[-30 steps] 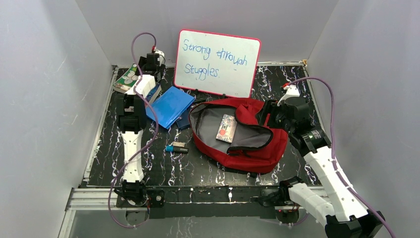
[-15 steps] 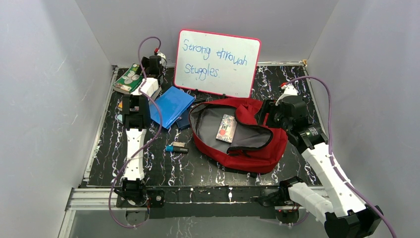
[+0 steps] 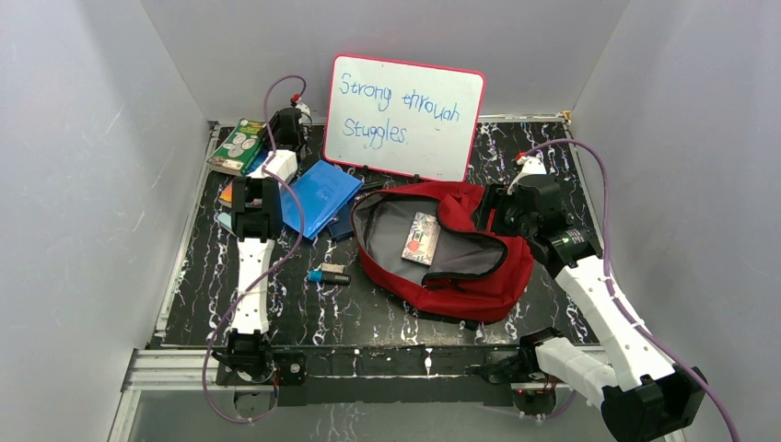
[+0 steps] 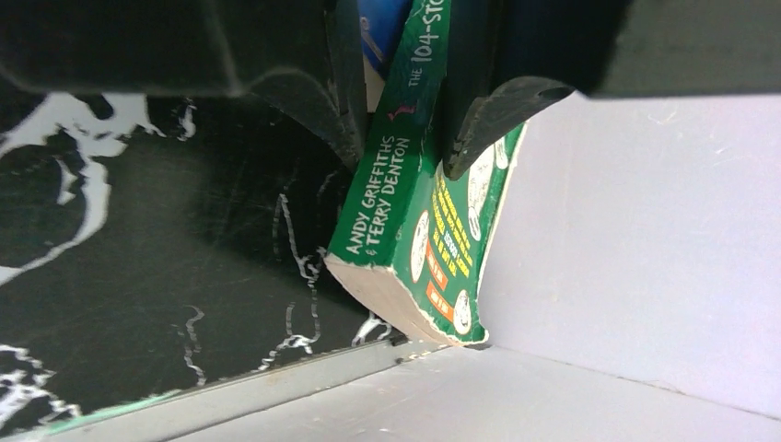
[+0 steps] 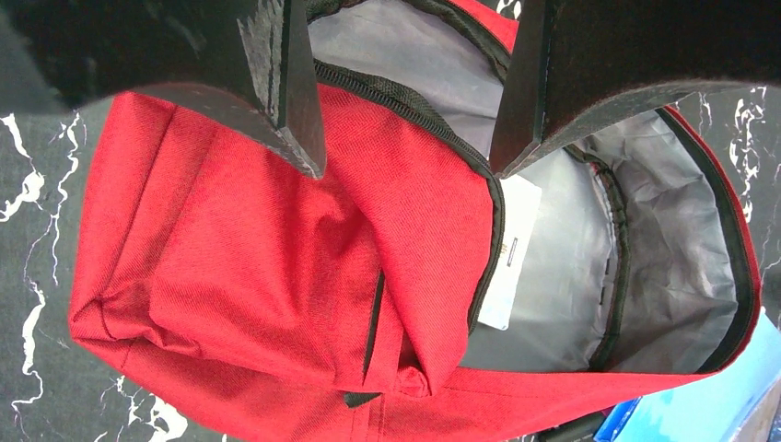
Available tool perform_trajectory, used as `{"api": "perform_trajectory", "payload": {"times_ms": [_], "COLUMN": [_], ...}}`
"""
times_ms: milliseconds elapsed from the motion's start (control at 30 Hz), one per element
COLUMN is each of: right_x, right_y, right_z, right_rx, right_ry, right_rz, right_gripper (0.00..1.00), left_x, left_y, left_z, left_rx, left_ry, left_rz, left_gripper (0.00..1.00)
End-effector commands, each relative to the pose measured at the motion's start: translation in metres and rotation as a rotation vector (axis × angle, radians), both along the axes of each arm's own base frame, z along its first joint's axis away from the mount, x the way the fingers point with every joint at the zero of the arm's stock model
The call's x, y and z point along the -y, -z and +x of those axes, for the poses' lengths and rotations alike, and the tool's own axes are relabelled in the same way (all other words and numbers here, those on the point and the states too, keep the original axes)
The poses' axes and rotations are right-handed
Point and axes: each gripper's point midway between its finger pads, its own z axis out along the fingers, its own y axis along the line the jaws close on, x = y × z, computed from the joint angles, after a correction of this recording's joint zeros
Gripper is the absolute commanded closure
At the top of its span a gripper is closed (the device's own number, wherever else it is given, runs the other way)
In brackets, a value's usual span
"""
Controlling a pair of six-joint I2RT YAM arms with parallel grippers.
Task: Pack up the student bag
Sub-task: Pick up the book at the corner of the board.
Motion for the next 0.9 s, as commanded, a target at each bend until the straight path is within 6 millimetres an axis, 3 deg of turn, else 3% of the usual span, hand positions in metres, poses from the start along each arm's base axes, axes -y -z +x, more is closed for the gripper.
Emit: {"api": "perform_trajectory", "payload": {"times_ms": [0, 133, 233, 467, 633, 700, 867], "right_x": [-0.003, -0.005, -0.006, -0.006, -0.005, -0.005, -0.005], "right_y": [-0.017, -0.017, -0.019, -0.026, -0.035, -0.038, -0.044], "right_z": [0.009, 0.009, 0.008, 0.005, 0.001, 0.0, -0.004], "right_rx": [0.071, 0.068, 0.075, 0.1, 0.129, 0.137, 0.155], "right_ry": [-0.007, -0.01, -0.014, -0.018, -0.02, -0.023, -0.023], "right_rz": [0.024, 0.03, 0.04, 0.055, 0.065, 0.07, 0.09], "right_gripper": [0.26, 0.26, 0.26, 0.26, 0.26, 0.26, 0.26], "left_x": [-0.009, -0.011, -0.012, 0.0, 0.025, 0.039, 0.061], "left_y": [-0.04, -0.063, -0.093, -0.197, -0.263, -0.297, -0.36], "left_z": [0.007, 0.006, 0.001, -0.023, -0.05, -0.069, -0.111], "left_rx": [0.114, 0.142, 0.17, 0.273, 0.316, 0.362, 0.457], "left_ry": [-0.039, -0.045, -0.047, -0.03, 0.04, 0.075, 0.136], "left_rz": [0.001, 0.017, 0.036, 0.05, 0.036, 0.019, -0.065], "left_gripper": [0.84, 1.0, 1.0, 1.0, 1.0, 1.0, 1.0]}}
